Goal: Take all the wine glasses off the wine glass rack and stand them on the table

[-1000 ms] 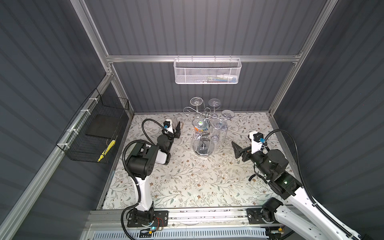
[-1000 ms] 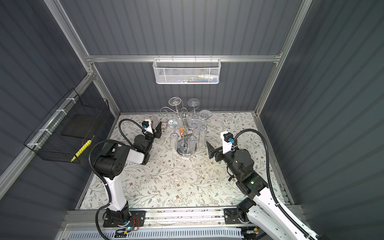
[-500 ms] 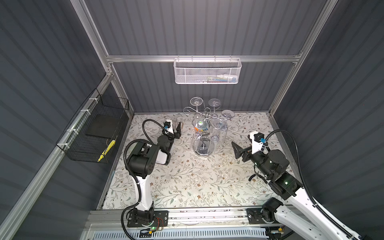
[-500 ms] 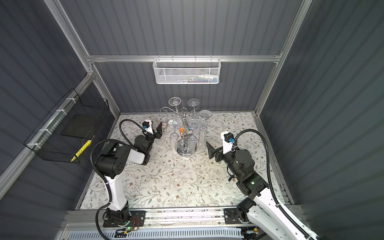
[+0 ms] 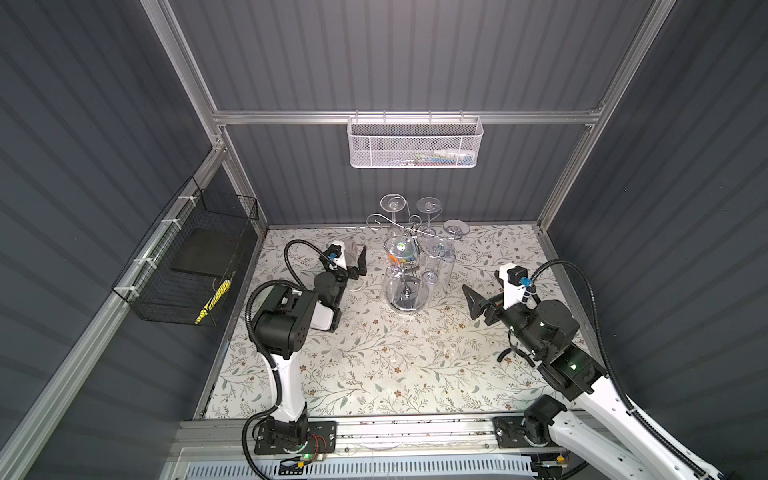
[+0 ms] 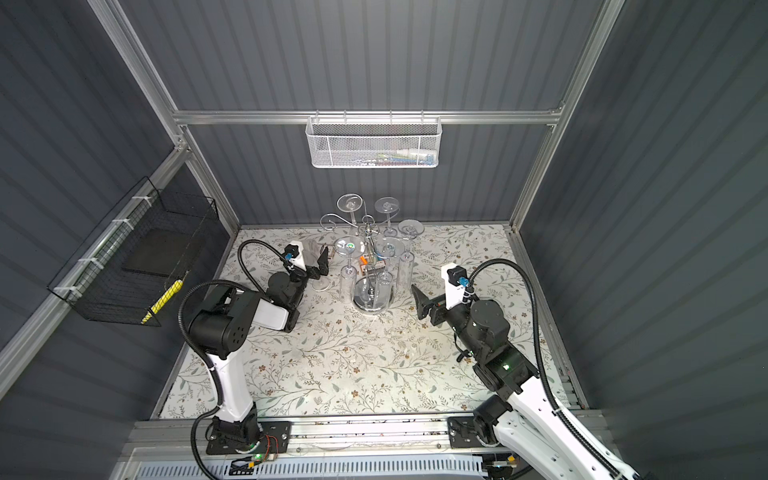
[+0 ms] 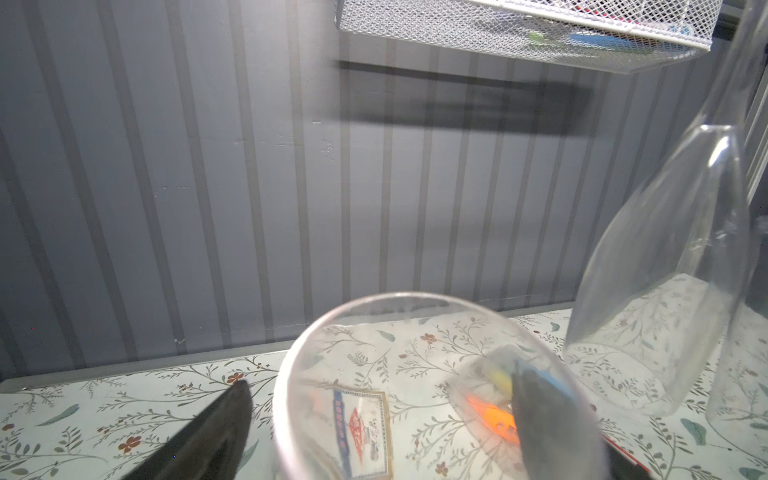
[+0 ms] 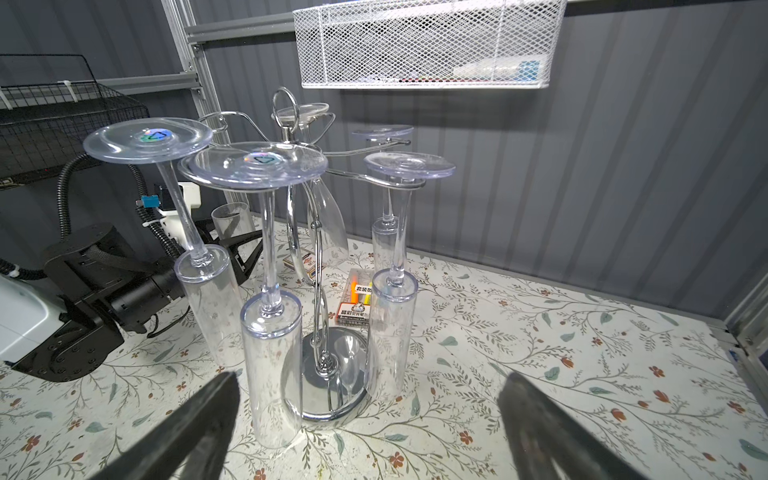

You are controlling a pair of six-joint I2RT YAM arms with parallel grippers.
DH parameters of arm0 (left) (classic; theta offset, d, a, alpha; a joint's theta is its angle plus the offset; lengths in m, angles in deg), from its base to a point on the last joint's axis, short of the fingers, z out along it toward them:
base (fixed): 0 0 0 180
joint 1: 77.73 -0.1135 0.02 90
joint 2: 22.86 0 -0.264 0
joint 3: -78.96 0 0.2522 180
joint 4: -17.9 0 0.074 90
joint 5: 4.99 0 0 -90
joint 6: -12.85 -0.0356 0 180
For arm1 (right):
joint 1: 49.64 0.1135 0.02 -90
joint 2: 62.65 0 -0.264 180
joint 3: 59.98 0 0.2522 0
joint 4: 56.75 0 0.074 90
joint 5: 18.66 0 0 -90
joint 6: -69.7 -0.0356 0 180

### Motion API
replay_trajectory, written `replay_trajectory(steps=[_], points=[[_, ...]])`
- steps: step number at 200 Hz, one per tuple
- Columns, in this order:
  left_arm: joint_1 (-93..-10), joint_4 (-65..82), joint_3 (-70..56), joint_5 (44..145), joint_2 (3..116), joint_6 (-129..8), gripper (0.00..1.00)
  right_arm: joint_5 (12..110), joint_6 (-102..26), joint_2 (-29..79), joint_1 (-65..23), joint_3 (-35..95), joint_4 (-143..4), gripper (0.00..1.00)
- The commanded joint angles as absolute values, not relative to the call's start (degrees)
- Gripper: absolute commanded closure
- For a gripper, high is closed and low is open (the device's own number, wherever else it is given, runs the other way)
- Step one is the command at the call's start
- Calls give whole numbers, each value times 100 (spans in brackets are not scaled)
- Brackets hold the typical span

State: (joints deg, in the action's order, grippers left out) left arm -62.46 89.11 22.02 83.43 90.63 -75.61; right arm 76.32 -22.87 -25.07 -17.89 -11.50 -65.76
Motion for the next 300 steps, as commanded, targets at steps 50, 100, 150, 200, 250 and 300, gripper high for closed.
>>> replay_trajectory(steps=[50,100,150,200,250,300], points=[[-6279,9171,2620,8256,8322,-7519,0,7526,-2355,-2895,-1809,-1141,-6580,1],[-6279,9168,2890,8367,7747,-7149,0,7251,-2257,-2776,-1808,-810,-6604,1],[-6279,8445,3203,8316,6643,-7032,0,7587,-2429,-2470,-1809,141,-7265,1],[-6279,5125,2937,8530,4537,-6439,0,8082,-3306,-2404,-1810,1135,-7873,1],[-6279,778,1287,8328,3572,-6293,0,9819,-3781,-1774,-1809,2198,-8966,1],[-6279,-245,706,8324,3551,-5564,0,8972,-3796,-958,-2101,2863,-9247,1]])
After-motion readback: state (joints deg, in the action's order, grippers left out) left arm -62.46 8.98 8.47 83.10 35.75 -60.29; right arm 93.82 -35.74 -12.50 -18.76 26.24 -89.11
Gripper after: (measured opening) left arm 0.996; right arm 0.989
